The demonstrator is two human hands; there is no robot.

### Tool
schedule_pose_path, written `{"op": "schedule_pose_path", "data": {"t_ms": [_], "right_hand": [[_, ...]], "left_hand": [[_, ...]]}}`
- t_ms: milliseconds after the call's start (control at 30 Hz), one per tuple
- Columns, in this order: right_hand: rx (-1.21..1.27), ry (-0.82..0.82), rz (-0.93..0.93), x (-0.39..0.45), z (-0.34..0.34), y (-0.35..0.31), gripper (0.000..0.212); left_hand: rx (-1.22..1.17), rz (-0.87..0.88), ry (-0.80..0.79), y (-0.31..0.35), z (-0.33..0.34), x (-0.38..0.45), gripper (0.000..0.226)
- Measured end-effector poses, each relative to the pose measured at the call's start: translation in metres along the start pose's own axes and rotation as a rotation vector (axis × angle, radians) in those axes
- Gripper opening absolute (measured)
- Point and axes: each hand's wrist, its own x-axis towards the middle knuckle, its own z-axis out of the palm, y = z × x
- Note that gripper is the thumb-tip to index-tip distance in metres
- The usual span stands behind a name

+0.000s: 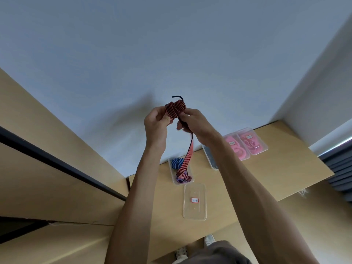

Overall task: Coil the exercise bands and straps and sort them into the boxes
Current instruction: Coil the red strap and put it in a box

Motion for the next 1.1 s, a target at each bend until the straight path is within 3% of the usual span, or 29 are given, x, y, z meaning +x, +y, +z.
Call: {"op": "schedule_pose_path", "data": {"t_ms": [133, 333, 567, 633, 800, 1000, 1100], "right_hand": [[-0.035, 0.102, -0.018, -0.002, 0.008, 0.004, 0.014], [-0.456, 0.204, -0.21, -0.004, 0.02, 0.006, 0.014], [-0.404, 0.107, -0.097, -0.011, 0.013, -0.007, 0.018], [-0.584, 0.075, -0.087, -0.015, 0.007, -0.01, 0.036], [-0.927, 0.19, -0.145, -0.02, 0.004, -0.022, 0.037], [-0.895, 0.063, -0.149, -0.02, -0.015, -0.033, 0.033], [-0.896, 0.086, -0.169, -0.017, -0.017, -0.026, 0.03]], "left_hand": [[0.025, 0.064, 0.108, -0.001, -0.001, 0.004, 0.017], [0.169, 0.168, 0.232, -0.003, 0.002, 0.003, 0.011], [0.719, 0.496, 0.273, -0.006, -0.005, -0.004, 0.016], [0.811, 0.504, 0.235, -0.007, -0.007, -0.004, 0.017], [0.881, 0.516, 0.117, -0.01, -0.006, -0.009, 0.024], [0.887, 0.465, -0.175, -0.005, -0.014, -0.006, 0.031], [0.874, 0.379, -0.328, 0.0, -0.017, -0.003, 0.031]]}}
